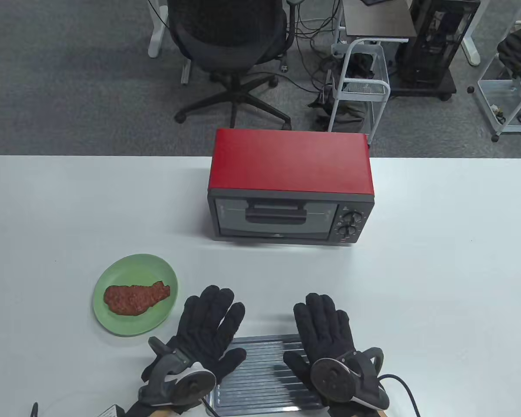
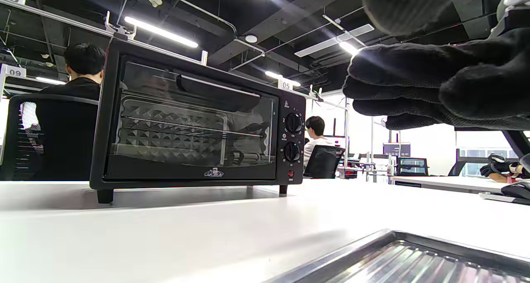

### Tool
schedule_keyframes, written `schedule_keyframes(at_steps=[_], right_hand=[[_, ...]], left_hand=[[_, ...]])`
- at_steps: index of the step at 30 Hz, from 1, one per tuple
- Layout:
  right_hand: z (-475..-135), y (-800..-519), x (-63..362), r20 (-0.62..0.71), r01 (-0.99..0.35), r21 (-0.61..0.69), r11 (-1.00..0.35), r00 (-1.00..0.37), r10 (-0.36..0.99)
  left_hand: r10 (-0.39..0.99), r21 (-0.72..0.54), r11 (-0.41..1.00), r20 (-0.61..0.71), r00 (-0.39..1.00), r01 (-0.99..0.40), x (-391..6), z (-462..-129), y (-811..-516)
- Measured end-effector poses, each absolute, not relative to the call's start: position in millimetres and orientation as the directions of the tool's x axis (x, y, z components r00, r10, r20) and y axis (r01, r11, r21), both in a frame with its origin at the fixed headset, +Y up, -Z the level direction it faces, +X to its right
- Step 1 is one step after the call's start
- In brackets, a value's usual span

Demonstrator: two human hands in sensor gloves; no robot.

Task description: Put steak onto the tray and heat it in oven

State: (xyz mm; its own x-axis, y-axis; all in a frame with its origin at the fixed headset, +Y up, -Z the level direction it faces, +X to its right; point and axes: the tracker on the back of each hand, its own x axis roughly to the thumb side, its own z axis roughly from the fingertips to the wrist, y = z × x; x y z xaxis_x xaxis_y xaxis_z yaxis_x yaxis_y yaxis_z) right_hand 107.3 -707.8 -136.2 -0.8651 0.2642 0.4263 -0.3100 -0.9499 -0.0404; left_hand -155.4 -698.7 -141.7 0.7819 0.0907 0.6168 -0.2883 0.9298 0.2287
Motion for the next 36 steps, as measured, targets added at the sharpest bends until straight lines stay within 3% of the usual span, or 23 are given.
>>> schedule_keyframes(at_steps=[36], right_hand=[[-141.3, -703.6, 109.3, 0.385, -0.336, -0.064, -0.940, -0.877, 0.287]], left_hand=[[0.059, 0.217, 0.946, 0.615, 0.786, -0.242, -150.7, -133.4, -707.0]])
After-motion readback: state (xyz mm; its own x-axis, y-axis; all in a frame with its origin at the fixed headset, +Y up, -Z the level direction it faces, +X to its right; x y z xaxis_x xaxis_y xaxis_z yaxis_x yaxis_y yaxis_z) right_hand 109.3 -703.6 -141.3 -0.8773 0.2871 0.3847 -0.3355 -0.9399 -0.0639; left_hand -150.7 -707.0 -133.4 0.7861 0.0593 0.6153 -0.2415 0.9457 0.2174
